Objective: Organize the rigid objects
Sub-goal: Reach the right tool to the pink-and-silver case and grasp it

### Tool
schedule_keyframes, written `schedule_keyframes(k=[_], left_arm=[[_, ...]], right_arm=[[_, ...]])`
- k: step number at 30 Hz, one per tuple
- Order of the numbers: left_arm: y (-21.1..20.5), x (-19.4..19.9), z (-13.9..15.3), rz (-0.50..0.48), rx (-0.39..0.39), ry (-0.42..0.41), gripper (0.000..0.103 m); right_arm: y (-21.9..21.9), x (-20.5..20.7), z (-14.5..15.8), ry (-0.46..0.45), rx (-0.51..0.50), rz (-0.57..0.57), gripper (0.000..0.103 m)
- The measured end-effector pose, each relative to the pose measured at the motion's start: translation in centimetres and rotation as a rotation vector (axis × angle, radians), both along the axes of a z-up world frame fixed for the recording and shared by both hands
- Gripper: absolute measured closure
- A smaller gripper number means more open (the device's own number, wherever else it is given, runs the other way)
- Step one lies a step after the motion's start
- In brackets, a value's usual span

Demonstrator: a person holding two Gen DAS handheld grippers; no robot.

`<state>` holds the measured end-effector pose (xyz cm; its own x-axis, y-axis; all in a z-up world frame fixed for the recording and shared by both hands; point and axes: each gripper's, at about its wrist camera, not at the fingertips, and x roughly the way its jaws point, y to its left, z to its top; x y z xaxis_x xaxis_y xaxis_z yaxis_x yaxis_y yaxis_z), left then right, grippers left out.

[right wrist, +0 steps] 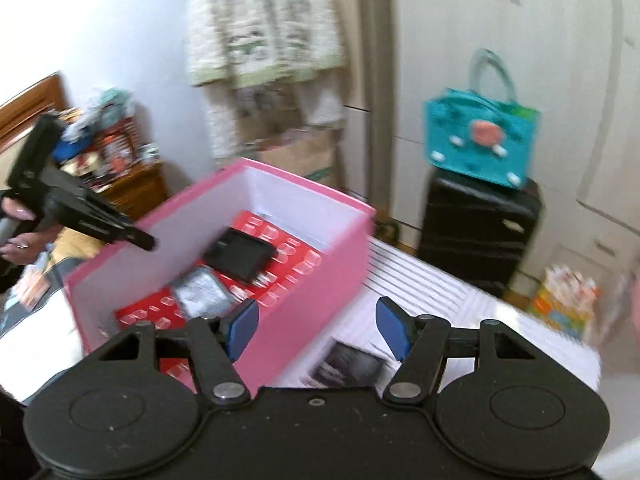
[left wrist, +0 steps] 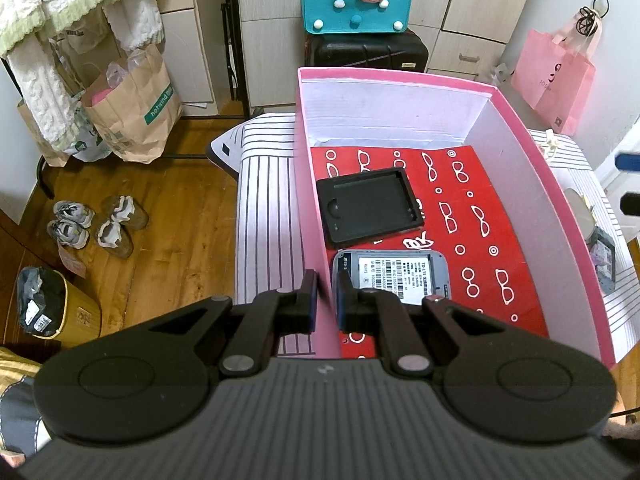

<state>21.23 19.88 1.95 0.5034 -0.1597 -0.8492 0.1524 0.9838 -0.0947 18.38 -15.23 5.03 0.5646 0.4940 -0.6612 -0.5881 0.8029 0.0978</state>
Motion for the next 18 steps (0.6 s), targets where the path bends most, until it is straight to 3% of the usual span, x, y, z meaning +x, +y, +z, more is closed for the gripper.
schedule_keyframes(k=[10, 18], left_arm=[[-0.4, -0.6, 0.0, -0.001, 0.011, -0.022, 0.094], [-0.4, -0.5, 0.1, 0.005, 0.013, -0.022, 0.094]], right_arm=[[-4.5, -0.4, -5.9, 0.083, -0.13, -0.166, 0.031], [-6.6, 1.1, -9.0, 0.124, -0.114, -0.176, 0.03]])
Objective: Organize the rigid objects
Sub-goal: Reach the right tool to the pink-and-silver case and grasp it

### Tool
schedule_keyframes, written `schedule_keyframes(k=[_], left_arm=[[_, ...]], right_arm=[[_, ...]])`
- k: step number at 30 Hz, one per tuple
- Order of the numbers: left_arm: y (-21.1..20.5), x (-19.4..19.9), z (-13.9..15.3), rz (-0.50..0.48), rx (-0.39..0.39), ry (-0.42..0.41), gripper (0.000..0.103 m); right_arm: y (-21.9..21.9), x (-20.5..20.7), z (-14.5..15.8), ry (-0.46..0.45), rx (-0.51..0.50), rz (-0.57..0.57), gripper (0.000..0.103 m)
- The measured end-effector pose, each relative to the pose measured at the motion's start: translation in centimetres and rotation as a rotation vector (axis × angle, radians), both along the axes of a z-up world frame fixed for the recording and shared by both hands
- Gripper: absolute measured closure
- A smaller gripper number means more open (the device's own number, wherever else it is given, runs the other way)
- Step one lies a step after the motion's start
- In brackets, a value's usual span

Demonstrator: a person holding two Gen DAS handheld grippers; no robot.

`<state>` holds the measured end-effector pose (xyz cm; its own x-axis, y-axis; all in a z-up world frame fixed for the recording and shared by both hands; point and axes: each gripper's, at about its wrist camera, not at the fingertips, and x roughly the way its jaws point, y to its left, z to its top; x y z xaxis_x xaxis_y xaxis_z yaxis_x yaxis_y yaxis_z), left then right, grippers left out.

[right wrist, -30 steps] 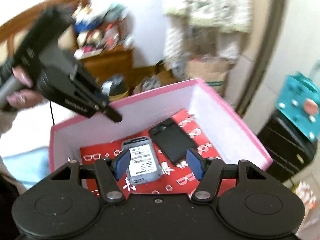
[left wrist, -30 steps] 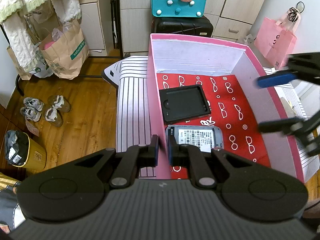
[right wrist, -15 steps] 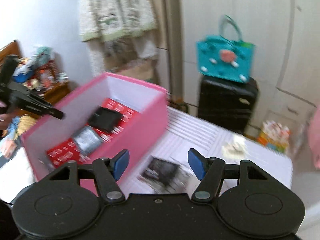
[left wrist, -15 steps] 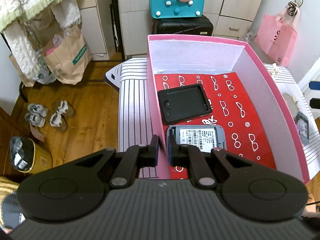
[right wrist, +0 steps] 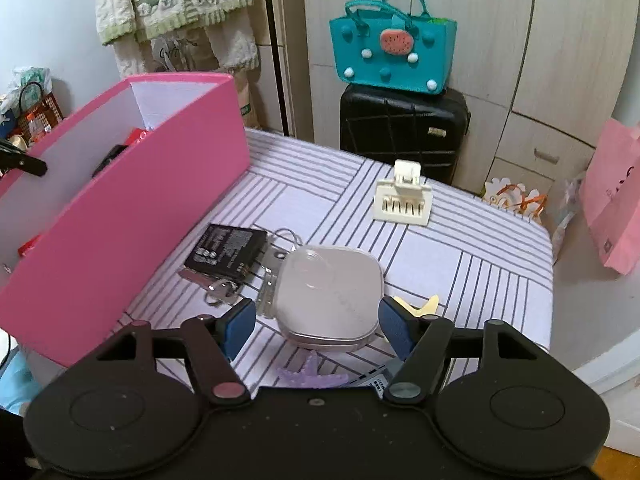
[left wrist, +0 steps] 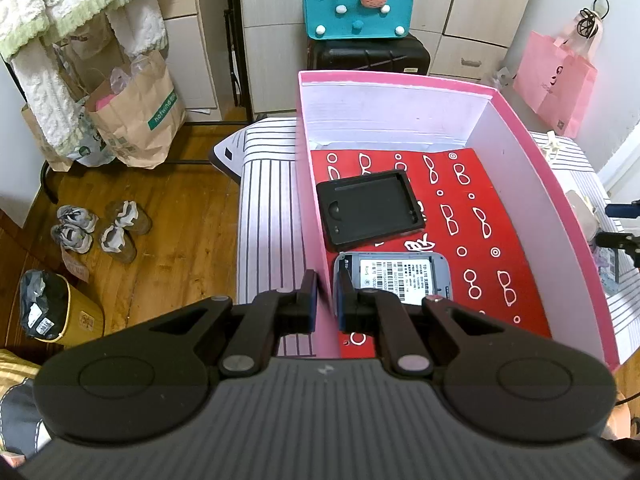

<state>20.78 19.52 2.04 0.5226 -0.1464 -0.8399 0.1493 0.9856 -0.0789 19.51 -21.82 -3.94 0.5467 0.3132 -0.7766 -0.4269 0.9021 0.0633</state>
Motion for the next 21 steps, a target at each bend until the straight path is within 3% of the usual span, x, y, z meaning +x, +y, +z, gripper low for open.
schedule_keyframes(k=[3, 8, 18, 21], left_arm=[[0.0, 0.0, 0.0, 0.002, 0.0, 0.001, 0.094], [-0.1, 0.0, -0.1, 0.01, 0.003, -0.001, 0.094], [0.0, -0.1, -0.2, 0.016, -0.001, -0.003, 0.094], [-0.1, 0.0, -0.2, 0.017, -0.004, -0.002, 0.094]], right_arm=[[0.2, 0.6, -1.4, 0.026, -0.007, 0.009, 0.027], [1.0, 0.1, -2.5, -0.005, -0.083, 0.003, 0.024], [0.8, 0.1, -4.8, -0.065, 0.002, -0.064, 0.02], [1.1, -0.5, -5.2, -0.11, 0.021, -0.121, 0.025]])
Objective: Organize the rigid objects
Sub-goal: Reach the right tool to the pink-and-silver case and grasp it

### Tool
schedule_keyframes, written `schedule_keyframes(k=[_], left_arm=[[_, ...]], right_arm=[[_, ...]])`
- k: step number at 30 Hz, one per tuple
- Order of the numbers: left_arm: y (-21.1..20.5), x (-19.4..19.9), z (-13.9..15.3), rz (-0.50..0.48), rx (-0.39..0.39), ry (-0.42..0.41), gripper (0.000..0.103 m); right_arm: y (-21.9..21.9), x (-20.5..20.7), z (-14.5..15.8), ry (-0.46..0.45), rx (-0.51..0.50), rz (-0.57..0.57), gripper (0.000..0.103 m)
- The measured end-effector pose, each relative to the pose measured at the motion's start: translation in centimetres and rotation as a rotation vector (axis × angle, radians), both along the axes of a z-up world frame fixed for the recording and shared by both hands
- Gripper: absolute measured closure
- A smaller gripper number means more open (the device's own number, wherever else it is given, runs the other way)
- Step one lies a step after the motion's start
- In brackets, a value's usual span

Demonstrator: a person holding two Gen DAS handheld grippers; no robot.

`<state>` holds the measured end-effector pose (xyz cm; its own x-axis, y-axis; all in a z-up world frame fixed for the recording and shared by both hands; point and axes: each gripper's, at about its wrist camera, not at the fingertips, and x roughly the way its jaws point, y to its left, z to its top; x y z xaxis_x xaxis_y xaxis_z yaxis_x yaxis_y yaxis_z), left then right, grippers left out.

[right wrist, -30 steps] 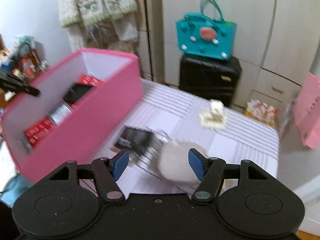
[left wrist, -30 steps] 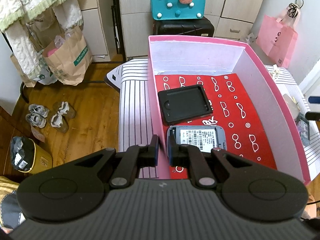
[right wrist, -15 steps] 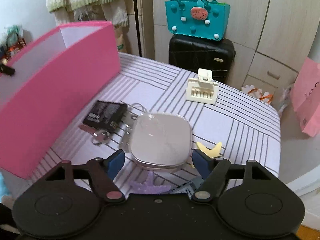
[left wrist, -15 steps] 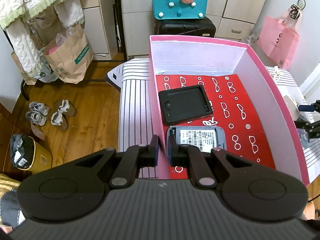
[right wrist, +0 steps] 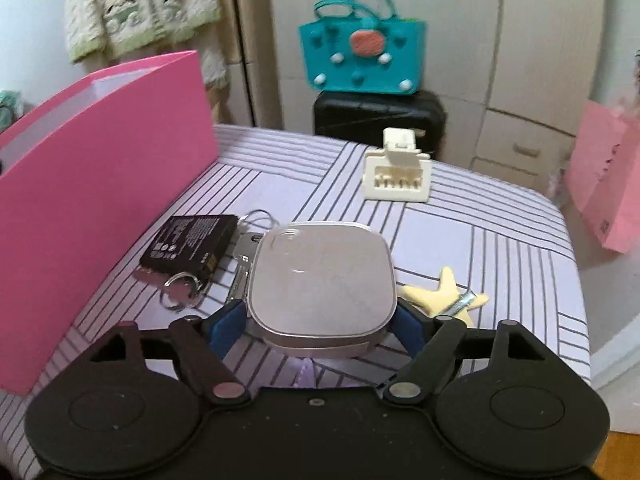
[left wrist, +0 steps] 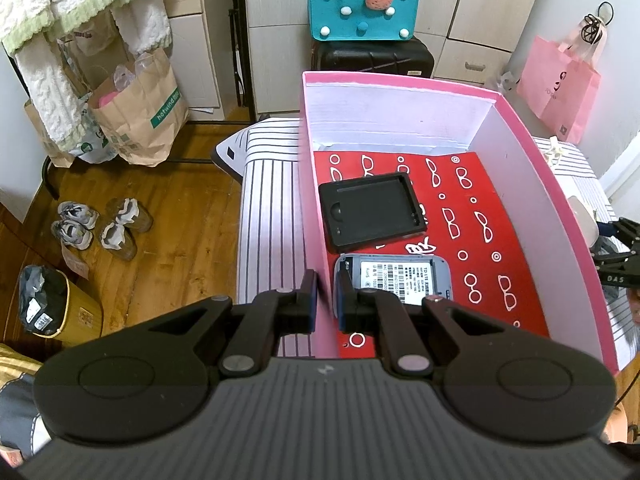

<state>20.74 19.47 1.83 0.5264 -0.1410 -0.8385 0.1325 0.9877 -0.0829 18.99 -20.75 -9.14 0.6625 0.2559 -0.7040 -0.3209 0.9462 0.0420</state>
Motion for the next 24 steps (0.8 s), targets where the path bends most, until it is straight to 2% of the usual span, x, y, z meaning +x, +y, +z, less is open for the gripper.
schedule_keyframes(k=[4, 14, 19, 24], left_arm=[[0.0, 0.0, 0.0, 0.0, -0.001, 0.0, 0.094], [0.0, 0.1, -0.1, -0.001, -0.006, 0.001, 0.094], [0.0, 0.0, -0.1, -0.001, -0.007, 0.001, 0.094], [0.0, 0.1, -0.1, -0.002, -0.007, 0.001, 0.094]], right_arm=[[-0.3, -0.5, 0.4, -0.003, 0.033, -0.014, 0.026], [0.3, -1.4, 2.3, -0.048, 0.009, 0.024, 0.026], [0.4, -1.0, 2.2, -0.047, 0.009, 0.029, 0.026], [0.2, -0.4, 1.7, -0.034, 0.059, 0.014, 0.026]])
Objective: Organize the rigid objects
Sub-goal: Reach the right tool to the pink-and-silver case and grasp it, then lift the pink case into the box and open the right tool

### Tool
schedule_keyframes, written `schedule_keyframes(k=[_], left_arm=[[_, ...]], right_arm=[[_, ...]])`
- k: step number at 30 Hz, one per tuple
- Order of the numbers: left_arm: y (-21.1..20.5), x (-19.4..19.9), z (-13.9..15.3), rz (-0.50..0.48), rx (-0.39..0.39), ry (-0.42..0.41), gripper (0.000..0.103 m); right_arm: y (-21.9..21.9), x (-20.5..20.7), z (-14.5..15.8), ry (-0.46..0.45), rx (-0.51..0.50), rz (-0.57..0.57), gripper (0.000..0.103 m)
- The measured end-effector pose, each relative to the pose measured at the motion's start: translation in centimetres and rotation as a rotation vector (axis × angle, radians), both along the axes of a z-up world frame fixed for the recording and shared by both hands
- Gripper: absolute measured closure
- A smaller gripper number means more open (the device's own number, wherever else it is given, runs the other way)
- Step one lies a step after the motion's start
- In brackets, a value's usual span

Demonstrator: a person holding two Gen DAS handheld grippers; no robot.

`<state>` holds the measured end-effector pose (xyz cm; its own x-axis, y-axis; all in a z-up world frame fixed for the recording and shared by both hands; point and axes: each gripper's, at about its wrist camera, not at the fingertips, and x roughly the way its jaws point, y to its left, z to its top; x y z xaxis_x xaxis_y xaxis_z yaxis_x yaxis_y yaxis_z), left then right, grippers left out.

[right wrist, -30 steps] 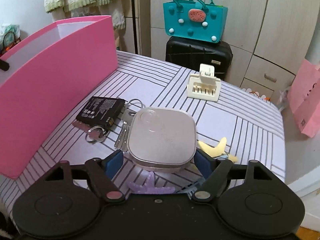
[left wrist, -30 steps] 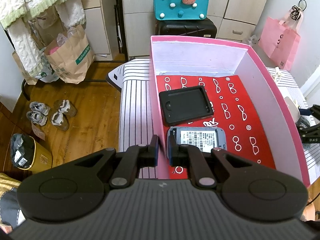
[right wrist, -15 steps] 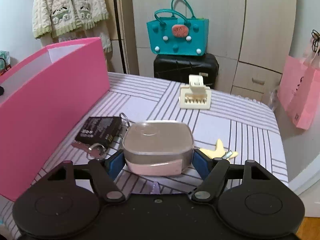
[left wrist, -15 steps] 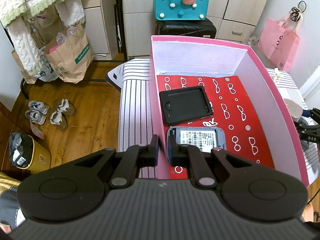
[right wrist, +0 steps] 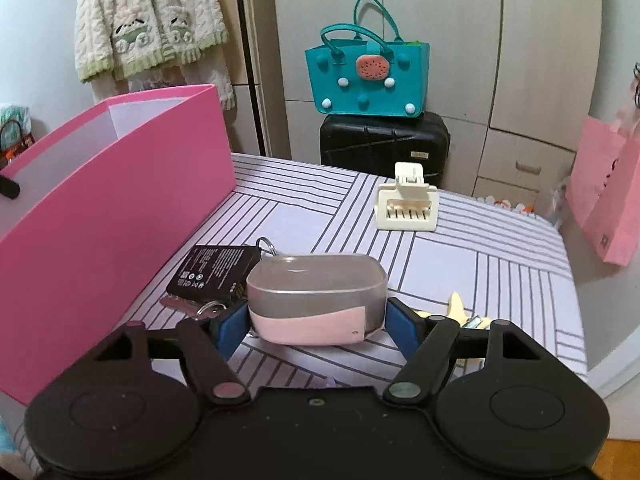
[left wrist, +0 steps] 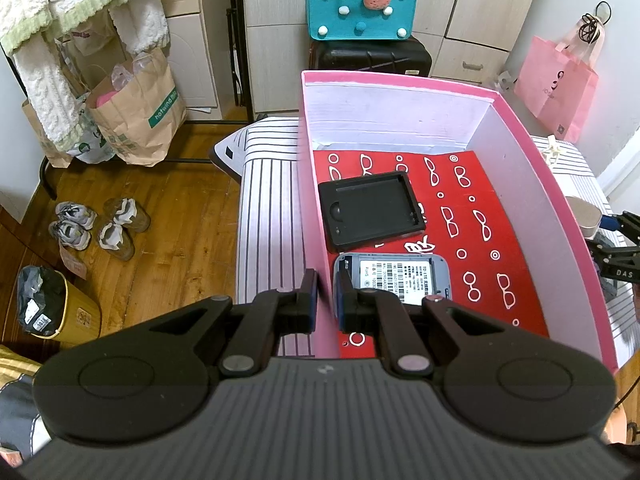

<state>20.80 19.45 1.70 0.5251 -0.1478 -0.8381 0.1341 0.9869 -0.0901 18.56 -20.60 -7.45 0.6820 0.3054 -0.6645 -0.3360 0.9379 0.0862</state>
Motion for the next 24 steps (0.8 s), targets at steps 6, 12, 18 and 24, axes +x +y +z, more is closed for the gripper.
schedule_keyframes(k=[6, 12, 18, 24], left_arm=[[0.0, 0.0, 0.0, 0.0, 0.0, 0.001, 0.094], [0.0, 0.0, 0.0, -0.001, 0.001, -0.001, 0.094], [0.0, 0.0, -0.1, -0.001, -0.002, 0.002, 0.094], [-0.2, -0.1, -0.1, -0.003, 0.001, 0.002, 0.094]], right_arm=[[0.1, -0.1, 0.0, -0.026, 0.0, -0.01, 0.026], [0.6, -0.6, 1.4, -0.042, -0.056, 0.003, 0.027], [1.1, -1.2, 2.7, -0.059, -0.085, 0.03, 0.027], [1.8, -2.2, 5.0, -0.089, -0.108, 0.065, 0.027]])
